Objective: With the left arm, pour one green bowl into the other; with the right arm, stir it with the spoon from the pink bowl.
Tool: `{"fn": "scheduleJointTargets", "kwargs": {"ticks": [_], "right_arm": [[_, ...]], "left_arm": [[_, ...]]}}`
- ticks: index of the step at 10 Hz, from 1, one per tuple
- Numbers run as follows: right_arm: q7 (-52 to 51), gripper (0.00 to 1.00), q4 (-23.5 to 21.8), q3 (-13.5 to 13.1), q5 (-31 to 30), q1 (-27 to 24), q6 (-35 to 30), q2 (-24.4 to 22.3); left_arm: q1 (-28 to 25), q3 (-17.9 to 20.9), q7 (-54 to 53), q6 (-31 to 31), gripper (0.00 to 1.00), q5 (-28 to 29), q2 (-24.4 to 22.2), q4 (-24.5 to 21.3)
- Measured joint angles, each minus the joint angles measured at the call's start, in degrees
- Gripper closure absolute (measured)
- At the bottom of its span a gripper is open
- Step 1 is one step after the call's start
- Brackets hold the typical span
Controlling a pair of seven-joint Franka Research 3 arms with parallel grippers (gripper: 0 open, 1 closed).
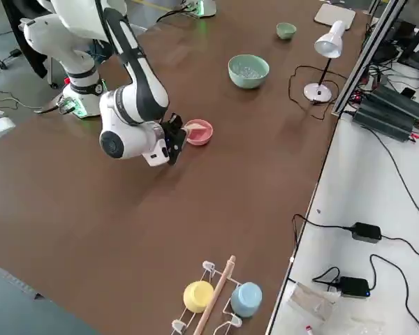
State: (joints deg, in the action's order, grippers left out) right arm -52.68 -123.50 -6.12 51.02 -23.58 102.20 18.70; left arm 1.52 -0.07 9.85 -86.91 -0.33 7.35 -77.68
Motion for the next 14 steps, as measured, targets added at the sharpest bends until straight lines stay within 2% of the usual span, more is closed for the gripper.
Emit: {"fn": "scheduleJointTargets", "kwargs": {"ticks": [4,9,11,12,13,14], "right_arm": [[-0.20,0.94,0.06,0.02,1.20,-0.02,0.29,0.74],[-0.55,0.87,0.45,0.31,1.77,-0.02,0.33,1.65],[-0.55,0.80,0.92,0.31,1.80,-0.02,0.33,2.10],[-0.55,0.68,1.16,0.31,1.81,-0.02,0.34,2.50],[-0.58,0.60,1.46,0.32,1.88,-0.02,0.35,2.95],[-0.58,0.57,1.64,0.33,2.15,-0.02,0.36,3.18]], "left_arm": [[0.18,-0.13,0.00,0.00,0.00,0.00,0.00,0.00],[0.18,-0.14,0.00,0.00,0.00,0.00,0.00,0.00],[0.18,-0.14,0.00,0.00,0.00,0.00,0.00,0.00],[0.18,-0.14,0.00,0.00,0.00,0.00,0.00,0.00],[0.19,-0.14,0.00,0.00,0.00,0.00,0.00,0.00],[0.19,-0.37,0.00,0.00,0.00,0.00,0.00,0.00]]}}
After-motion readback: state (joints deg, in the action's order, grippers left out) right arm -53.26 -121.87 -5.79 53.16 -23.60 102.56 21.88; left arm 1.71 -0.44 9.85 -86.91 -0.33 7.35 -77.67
